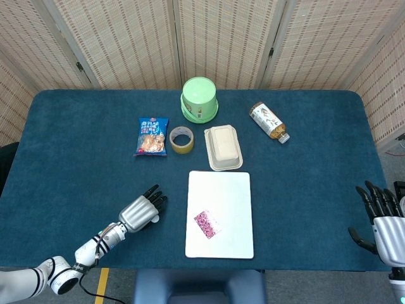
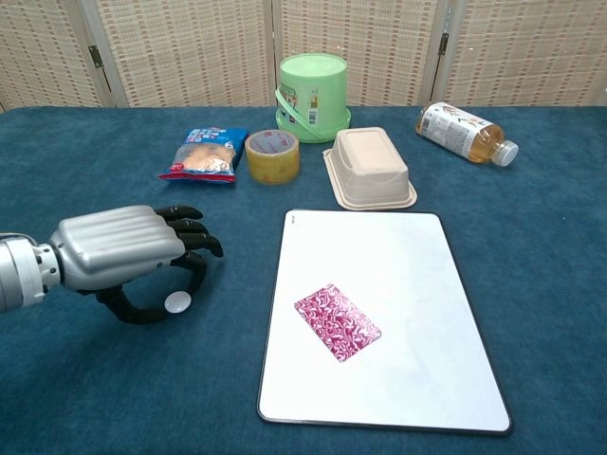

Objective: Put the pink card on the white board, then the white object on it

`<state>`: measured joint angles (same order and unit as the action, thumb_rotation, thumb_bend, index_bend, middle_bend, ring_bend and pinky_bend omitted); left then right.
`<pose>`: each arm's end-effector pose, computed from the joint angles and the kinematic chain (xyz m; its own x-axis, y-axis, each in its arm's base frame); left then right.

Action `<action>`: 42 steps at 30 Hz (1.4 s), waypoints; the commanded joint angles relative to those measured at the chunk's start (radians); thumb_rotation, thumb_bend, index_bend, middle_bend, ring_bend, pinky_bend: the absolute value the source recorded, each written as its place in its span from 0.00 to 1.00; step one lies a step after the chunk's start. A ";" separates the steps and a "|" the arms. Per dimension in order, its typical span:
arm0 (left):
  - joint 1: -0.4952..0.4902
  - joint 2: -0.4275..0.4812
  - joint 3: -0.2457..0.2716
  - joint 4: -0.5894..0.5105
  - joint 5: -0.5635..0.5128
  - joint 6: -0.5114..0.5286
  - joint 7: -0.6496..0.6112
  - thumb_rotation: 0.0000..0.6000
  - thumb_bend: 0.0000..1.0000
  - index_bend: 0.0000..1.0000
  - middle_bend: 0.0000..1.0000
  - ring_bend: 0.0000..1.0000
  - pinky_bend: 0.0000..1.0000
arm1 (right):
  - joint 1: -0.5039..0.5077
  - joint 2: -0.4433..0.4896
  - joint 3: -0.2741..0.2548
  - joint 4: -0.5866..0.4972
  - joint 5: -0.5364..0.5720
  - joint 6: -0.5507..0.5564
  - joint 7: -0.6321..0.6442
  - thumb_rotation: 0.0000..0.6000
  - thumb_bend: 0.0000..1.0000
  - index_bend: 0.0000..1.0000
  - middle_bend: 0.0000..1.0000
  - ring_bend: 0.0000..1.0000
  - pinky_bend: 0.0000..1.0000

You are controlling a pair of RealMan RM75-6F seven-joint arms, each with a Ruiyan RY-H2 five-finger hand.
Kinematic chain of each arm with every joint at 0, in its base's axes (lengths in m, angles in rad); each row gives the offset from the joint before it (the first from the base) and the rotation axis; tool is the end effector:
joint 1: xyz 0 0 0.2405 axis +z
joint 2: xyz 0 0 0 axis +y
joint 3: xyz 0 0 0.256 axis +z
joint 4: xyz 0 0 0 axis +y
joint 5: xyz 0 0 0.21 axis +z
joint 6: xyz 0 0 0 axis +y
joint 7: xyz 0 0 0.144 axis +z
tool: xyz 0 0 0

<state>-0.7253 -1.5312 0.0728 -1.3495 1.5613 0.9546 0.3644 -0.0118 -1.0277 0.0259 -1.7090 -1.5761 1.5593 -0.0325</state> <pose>-0.1851 0.2929 -0.0402 0.7915 0.0873 0.6048 0.4672 -0.7244 -0.5069 -0.3016 -0.1458 0.1812 0.4237 0.0094 0.9057 -0.9058 0.0023 0.4237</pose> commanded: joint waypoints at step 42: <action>-0.170 -0.051 -0.151 -0.153 0.011 -0.120 0.057 1.00 0.37 0.52 0.19 0.17 0.00 | -0.005 0.011 0.003 -0.012 0.021 -0.002 -0.018 1.00 0.29 0.00 0.01 0.01 0.00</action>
<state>-0.8832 -1.5693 -0.0666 -1.5059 1.5849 0.8476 0.4078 -0.0166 -1.0171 0.0283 -1.7216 -1.5549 1.5576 -0.0506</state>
